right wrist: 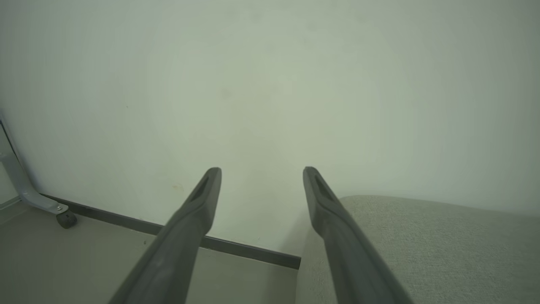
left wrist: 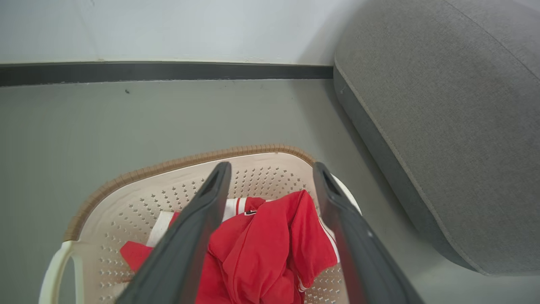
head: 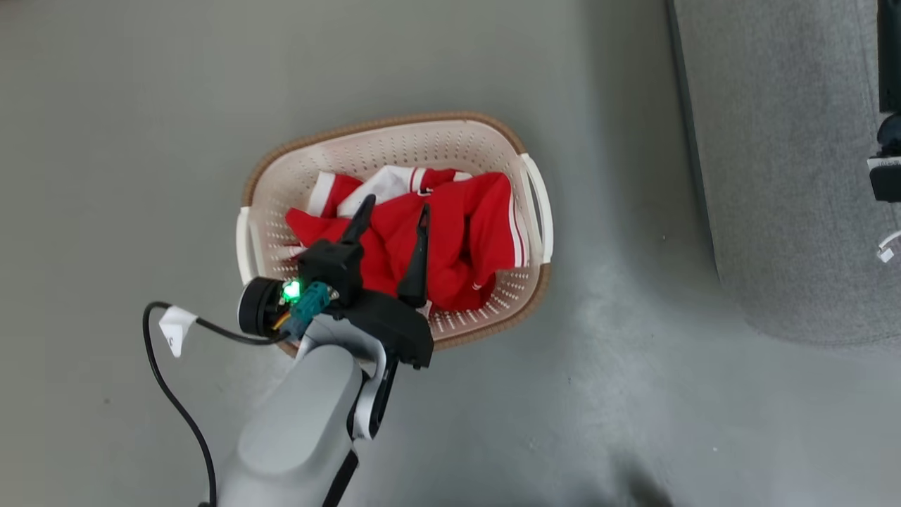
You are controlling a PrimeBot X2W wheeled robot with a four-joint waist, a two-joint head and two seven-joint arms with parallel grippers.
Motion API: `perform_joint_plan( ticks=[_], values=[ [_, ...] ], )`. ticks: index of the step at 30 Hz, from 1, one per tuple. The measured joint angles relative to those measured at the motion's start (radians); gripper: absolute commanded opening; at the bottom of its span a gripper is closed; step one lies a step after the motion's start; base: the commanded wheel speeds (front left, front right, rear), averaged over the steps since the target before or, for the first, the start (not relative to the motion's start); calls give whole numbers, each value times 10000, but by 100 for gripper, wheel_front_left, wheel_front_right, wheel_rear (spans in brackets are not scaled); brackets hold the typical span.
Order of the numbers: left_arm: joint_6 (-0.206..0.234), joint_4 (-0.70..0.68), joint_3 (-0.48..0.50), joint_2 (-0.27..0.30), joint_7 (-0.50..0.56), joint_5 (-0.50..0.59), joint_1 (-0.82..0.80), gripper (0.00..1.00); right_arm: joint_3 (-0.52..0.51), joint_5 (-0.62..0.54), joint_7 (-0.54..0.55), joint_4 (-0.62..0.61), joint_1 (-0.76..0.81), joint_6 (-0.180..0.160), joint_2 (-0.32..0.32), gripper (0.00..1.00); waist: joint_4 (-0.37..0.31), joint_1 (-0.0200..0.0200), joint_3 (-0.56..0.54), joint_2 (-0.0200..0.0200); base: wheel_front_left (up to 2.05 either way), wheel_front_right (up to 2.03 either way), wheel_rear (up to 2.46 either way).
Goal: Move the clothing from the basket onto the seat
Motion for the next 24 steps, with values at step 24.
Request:
perform_joint_plan(
  ticks=[24],
  values=[
    [0,2867,380,-2,635,-878,-3125,100,-117,303,-4,-2989,-1280,40,380,100,-1253,0,3434,1,0,0,0]
  ],
)
